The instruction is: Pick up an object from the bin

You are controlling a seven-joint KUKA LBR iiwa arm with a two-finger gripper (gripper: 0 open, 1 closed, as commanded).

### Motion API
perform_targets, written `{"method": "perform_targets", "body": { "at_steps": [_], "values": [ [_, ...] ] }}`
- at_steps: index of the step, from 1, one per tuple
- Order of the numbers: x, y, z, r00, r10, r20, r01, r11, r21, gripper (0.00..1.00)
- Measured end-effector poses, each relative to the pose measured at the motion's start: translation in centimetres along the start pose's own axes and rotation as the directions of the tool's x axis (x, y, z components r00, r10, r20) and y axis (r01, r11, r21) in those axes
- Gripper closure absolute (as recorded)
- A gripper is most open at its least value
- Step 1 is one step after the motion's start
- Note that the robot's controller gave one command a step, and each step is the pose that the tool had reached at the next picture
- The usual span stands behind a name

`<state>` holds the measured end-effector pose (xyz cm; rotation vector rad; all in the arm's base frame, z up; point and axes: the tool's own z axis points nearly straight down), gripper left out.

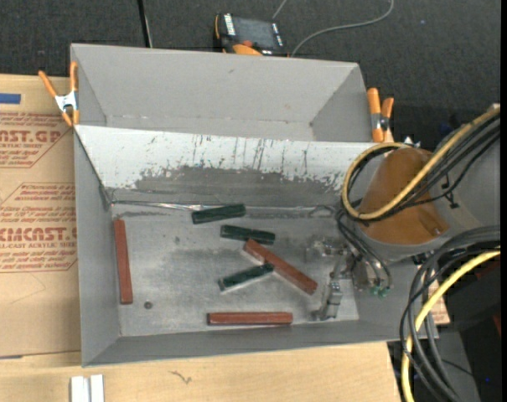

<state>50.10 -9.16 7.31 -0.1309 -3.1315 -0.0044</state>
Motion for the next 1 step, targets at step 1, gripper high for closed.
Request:
{"method": "perform_targets", "body": {
  "at_steps": [1],
  "values": [
    [-1.54,3.25,0.39,1.000,0.021,0.009,-0.021,1.000,0.000,0.00]
  ]
}}
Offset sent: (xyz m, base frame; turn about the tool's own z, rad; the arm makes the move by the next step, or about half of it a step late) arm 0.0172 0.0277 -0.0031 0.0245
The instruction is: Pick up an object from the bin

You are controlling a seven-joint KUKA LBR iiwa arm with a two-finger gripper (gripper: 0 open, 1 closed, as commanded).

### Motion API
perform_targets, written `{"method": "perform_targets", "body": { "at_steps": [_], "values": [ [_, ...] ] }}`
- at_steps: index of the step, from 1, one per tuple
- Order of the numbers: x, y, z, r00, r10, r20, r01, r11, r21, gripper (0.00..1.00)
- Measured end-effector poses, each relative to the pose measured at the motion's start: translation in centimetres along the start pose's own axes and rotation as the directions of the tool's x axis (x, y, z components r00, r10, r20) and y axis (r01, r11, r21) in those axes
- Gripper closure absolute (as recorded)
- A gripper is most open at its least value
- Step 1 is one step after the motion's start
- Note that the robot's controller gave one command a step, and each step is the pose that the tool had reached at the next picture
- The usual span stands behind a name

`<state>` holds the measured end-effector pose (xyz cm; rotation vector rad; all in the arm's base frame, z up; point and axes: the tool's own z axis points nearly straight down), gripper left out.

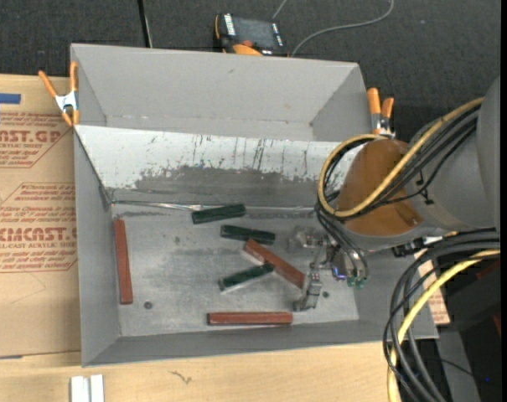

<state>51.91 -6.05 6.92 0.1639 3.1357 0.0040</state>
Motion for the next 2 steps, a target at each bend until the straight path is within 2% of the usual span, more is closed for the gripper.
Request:
{"method": "perform_targets", "body": {
  "at_steps": [1,2],
  "values": [
    [0.0,-0.3,0.0,1.000,0.002,-0.001,-0.002,1.000,0.003,1.00],
    [-0.8,-1.8,-16.7,1.000,-0.011,0.009,0.011,1.000,0.003,1.00]
  ]
}}
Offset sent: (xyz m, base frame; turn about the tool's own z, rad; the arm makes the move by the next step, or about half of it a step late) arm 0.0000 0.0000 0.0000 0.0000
